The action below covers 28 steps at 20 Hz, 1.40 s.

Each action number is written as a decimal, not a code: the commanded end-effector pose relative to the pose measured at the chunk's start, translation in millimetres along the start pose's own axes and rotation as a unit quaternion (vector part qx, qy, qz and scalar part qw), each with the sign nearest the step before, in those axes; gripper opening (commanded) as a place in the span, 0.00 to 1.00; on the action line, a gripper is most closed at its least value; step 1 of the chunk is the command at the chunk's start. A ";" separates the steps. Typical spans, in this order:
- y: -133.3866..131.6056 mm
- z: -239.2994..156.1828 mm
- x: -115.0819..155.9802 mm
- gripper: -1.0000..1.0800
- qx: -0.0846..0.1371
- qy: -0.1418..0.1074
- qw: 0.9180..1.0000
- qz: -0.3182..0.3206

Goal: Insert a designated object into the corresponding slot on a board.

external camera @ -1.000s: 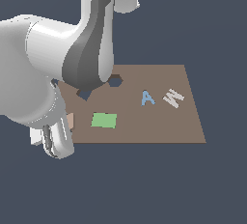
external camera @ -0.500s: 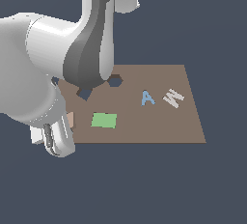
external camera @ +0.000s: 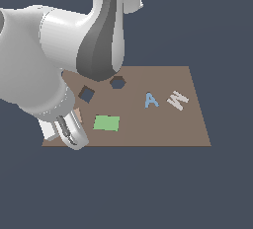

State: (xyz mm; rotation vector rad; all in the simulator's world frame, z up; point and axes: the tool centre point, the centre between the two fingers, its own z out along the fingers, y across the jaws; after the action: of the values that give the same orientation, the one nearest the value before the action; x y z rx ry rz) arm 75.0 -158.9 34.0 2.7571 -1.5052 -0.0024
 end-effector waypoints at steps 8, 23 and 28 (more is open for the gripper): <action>23.4 -2.8 -36.7 0.00 0.000 0.000 0.991 -0.136; 65.9 -5.8 -68.7 0.00 0.000 0.000 0.954 -0.299; 71.6 -6.1 -70.9 0.00 0.000 0.000 0.948 -0.317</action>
State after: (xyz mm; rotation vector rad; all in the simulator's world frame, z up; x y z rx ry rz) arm -22.1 -137.8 39.9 3.0895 -0.5696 -0.0021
